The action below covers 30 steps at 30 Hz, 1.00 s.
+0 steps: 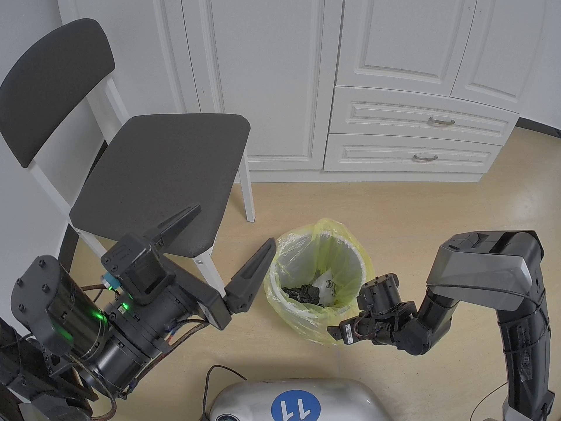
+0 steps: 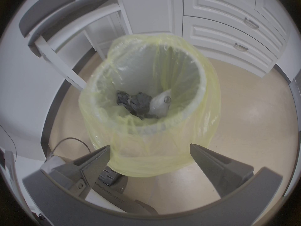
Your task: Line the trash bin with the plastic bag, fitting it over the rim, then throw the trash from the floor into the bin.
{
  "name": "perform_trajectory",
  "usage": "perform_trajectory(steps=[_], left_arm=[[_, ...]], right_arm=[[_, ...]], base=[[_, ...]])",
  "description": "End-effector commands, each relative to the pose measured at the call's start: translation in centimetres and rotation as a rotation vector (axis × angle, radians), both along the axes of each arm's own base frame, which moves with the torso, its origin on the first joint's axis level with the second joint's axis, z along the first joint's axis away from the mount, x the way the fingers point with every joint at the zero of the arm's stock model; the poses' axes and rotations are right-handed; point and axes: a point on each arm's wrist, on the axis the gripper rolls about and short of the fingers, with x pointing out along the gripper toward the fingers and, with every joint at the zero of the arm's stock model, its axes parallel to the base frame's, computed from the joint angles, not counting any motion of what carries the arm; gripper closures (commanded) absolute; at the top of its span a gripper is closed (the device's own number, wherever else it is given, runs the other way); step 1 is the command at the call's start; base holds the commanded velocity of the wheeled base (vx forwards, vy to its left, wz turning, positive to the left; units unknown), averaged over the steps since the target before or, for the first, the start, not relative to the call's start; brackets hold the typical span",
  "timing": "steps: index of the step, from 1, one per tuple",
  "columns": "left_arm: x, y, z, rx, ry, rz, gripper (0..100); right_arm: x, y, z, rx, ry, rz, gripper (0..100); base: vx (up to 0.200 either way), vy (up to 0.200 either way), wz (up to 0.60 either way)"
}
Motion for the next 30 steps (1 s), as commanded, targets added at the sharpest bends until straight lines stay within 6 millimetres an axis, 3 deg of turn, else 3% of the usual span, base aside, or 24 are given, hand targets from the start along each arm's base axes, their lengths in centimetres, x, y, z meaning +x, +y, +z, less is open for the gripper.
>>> perform_trajectory(steps=[1,9,18,23,30], left_arm=[[0.1,0.0,-0.2,0.004,0.005,0.002,0],[0.5,-0.3,-0.7,0.015,0.024,0.007,0],[2.3,-0.4,-2.2,0.050,0.069,0.057,0],[2.7,-0.6,-2.7,0.050,0.092,0.057,0],[2.2,-0.5,-2.1,0.033,0.073,0.046,0]], right_arm=[[1.0,-1.0,-1.7,-0.023,0.036,-0.033,0],[3.7,-1.5,-1.2,-0.027,0.043,-0.099,0],[4.5,-3.3,-1.1,-0.151,0.018,-0.162,0],[3.1,-3.3,0.1,-0.137,0.037,-0.112,0],[-2.2,-4.5,6.2,-0.048,0.040,0.124,0]], base=[[0.000,0.000,0.00],[0.000,0.000,0.00],[0.000,0.000,0.00],[0.000,0.000,0.00],[0.000,0.000,0.00]])
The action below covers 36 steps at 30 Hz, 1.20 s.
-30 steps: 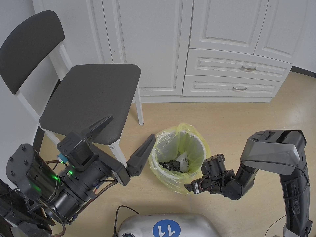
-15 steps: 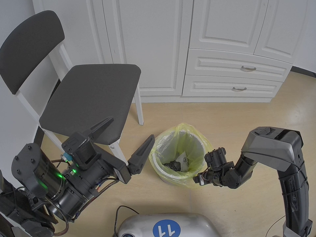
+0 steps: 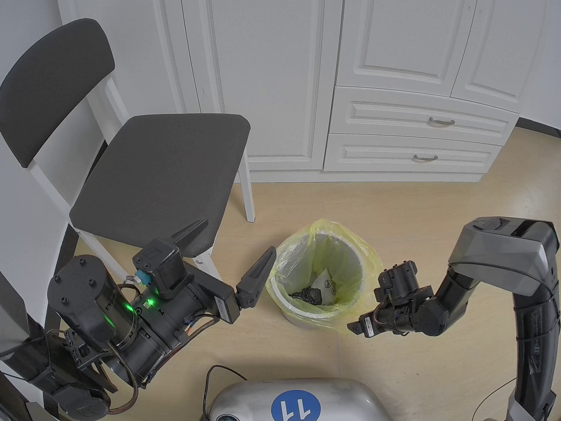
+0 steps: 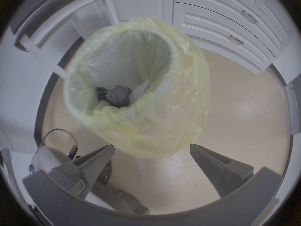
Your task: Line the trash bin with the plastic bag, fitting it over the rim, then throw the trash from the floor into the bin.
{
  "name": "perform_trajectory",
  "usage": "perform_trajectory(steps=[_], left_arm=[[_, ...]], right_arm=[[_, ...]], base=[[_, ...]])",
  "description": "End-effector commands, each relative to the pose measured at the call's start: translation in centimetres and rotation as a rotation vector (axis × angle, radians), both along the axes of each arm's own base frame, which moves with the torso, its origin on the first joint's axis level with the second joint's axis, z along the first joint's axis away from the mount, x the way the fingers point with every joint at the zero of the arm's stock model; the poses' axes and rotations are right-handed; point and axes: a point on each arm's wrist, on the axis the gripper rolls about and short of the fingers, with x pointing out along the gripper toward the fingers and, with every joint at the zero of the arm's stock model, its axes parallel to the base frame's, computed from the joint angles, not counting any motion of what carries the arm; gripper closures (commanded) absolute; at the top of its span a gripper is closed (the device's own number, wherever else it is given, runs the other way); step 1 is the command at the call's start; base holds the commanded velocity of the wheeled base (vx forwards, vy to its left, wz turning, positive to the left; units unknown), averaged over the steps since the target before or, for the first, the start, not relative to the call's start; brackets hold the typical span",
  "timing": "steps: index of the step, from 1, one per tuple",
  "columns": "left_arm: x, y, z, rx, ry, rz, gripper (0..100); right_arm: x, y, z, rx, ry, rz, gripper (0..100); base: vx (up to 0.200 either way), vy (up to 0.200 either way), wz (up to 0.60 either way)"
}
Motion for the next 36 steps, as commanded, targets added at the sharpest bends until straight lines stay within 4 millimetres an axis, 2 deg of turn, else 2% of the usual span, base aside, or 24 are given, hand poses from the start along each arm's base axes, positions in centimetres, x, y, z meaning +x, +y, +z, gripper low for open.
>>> perform_trajectory(steps=[1,5,6,8,10,11,14,16,18,22,26,27,28,29,32,34,35,36], left_arm=[[-0.3,0.1,0.5,-0.014,-0.015,-0.010,0],[-0.9,0.5,1.4,-0.035,-0.043,-0.014,0],[-0.9,0.5,1.4,-0.035,-0.043,-0.014,0],[-1.2,0.8,2.2,-0.053,-0.069,-0.016,0],[-1.2,0.8,2.3,-0.056,-0.072,-0.016,0],[-1.3,1.0,2.9,-0.077,-0.092,-0.013,0],[-0.9,1.4,3.4,-0.098,-0.103,0.012,0],[0.0,2.5,3.9,-0.101,-0.126,0.073,0],[-0.1,3.4,5.0,-0.134,-0.162,0.099,0],[-2.1,5.3,8.2,-0.224,-0.264,0.112,0],[-2.8,8.1,9.8,-0.249,-0.338,0.208,0],[-2.8,8.1,9.8,-0.249,-0.338,0.208,0],[-2.6,9.9,10.2,-0.234,-0.356,0.298,0],[-2.6,10.5,10.3,-0.226,-0.360,0.325,0],[-2.6,13.7,10.9,-0.174,-0.397,0.439,0],[-2.6,13.7,10.9,-0.174,-0.397,0.439,0],[-3.9,16.6,11.9,-0.117,-0.447,0.521,0],[-3.9,16.6,11.9,-0.117,-0.447,0.521,0]], right_arm=[[-4.3,-1.1,5.7,0.054,-0.039,0.157,0],[-7.9,-1.9,9.1,0.085,-0.116,0.205,0],[-7.9,-1.9,9.1,0.085,-0.116,0.205,0],[-9.7,-2.5,11.7,0.133,-0.240,0.200,0],[-9.9,-2.6,11.9,0.138,-0.251,0.197,0],[-11.2,-3.4,13.5,0.188,-0.322,0.117,0],[-12.1,-4.3,14.5,0.228,-0.365,-0.025,0],[-12.5,-5.3,15.7,0.232,-0.431,-0.154,0],[-12.8,-6.5,17.2,0.230,-0.499,-0.227,0],[-14.3,-7.9,21.3,0.293,-0.664,-0.282,0],[-16.7,-9.0,25.1,0.348,-0.809,-0.323,0],[-16.7,-9.0,25.1,0.348,-0.809,-0.323,0],[-18.3,-9.6,27.2,0.361,-0.890,-0.380,0],[-18.7,-9.8,28.0,0.359,-0.919,-0.401,0],[-21.7,-11.6,32.0,0.280,-1.085,-0.511,0],[-21.7,-11.6,32.0,0.280,-1.085,-0.511,0],[-23.7,-13.9,33.7,0.156,-1.201,-0.610,0],[-23.7,-13.9,33.7,0.156,-1.201,-0.610,0]], base=[[0.000,0.000,0.00],[0.000,0.000,0.00],[0.000,0.000,0.00],[0.000,0.000,0.00],[0.000,0.000,0.00],[0.000,0.000,0.00],[0.000,0.000,0.00],[0.000,0.000,0.00],[0.000,0.000,0.00],[0.000,0.000,0.00],[0.000,0.000,0.00],[0.000,0.000,0.00],[0.000,0.000,0.00],[0.000,0.000,0.00],[0.000,0.000,0.00],[0.000,0.000,0.00],[0.000,0.000,0.00],[0.000,0.000,0.00]])
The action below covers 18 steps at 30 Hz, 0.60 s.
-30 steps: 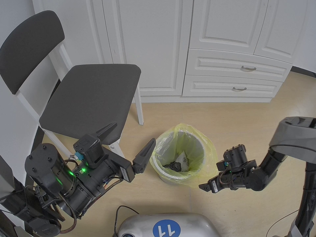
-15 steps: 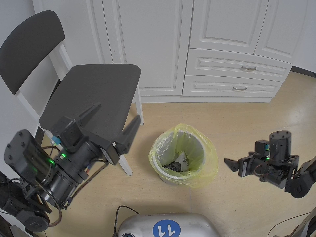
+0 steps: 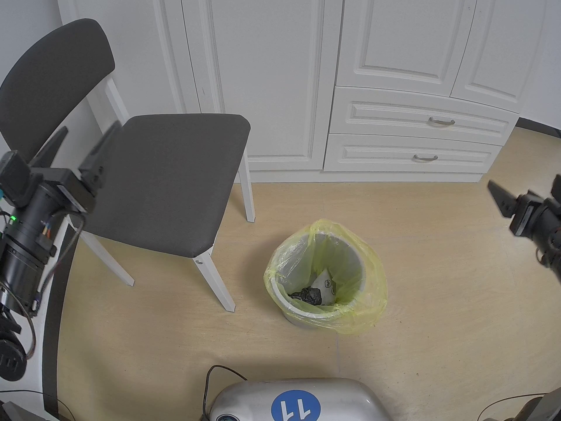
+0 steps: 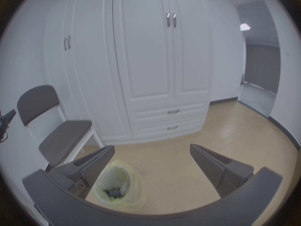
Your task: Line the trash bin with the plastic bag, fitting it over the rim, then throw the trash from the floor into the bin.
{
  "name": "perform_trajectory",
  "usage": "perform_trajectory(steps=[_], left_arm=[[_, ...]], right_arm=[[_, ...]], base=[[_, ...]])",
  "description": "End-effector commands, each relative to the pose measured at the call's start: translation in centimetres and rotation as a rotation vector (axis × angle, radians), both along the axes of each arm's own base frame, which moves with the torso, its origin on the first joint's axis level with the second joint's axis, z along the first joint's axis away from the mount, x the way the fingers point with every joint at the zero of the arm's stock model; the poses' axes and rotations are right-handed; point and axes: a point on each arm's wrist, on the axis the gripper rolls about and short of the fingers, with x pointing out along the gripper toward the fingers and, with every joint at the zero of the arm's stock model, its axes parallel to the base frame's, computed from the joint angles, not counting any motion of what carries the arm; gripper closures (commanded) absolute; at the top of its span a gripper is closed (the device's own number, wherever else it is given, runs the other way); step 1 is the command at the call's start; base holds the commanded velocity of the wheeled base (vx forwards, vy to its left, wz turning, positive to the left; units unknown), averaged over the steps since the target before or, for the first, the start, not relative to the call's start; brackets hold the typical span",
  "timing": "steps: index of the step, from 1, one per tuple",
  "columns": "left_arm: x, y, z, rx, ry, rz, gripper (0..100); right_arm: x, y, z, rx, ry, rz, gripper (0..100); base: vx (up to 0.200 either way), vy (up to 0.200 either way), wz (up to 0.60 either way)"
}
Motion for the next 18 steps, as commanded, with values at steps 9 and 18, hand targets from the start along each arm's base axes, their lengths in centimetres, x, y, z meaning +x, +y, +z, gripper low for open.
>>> perform_trajectory(steps=[9,18], left_arm=[[-10.9,6.8,3.7,-0.023,-0.091,0.216,0],[-19.5,6.8,3.4,-0.072,-0.025,0.201,0]], right_arm=[[-13.6,-5.9,7.9,-0.035,-0.465,-0.304,0],[-25.1,-6.1,5.1,-0.056,-0.487,-0.318,0]], base=[[0.000,0.000,0.00],[0.000,0.000,0.00]])
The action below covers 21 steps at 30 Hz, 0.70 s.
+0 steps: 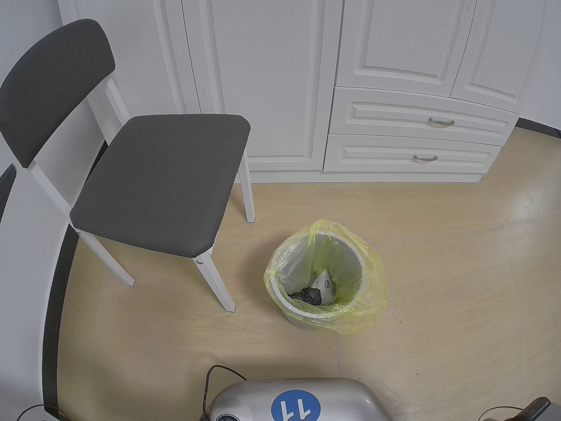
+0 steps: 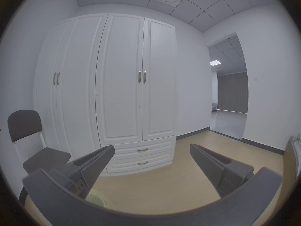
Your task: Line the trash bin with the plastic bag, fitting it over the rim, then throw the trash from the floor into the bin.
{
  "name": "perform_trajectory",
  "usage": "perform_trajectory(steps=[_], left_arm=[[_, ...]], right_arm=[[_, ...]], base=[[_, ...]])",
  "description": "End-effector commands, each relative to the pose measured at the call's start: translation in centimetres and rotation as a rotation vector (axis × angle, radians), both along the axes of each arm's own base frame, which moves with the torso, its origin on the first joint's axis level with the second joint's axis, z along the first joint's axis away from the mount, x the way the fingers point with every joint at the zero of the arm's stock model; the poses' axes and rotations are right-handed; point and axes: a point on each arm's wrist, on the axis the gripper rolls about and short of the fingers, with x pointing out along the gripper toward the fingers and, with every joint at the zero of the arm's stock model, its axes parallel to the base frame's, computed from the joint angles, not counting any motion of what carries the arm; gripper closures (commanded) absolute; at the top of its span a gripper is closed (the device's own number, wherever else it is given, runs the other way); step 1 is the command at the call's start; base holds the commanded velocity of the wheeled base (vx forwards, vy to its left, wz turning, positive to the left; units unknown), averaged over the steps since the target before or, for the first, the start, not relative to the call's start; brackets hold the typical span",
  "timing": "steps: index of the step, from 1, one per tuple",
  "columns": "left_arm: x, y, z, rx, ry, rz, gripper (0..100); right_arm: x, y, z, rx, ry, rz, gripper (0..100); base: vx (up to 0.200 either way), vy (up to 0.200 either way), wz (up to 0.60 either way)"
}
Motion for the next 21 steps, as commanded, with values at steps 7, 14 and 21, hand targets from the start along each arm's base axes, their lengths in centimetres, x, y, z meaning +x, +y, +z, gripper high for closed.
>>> perform_trajectory(steps=[7,14,21], left_arm=[[-14.4,0.1,2.8,-0.035,-0.231,0.014,0],[-18.8,0.0,1.3,-0.032,-0.240,0.019,0],[-20.2,0.0,0.3,-0.028,-0.245,0.020,0]], right_arm=[[-17.2,-0.1,-3.3,-0.013,-0.221,-0.061,0],[-20.1,-0.1,-4.6,-0.010,-0.227,-0.059,0],[-21.1,-0.1,-4.1,-0.010,-0.261,-0.056,0]], base=[[0.000,0.000,0.00],[0.000,0.000,0.00],[0.000,0.000,0.00]])
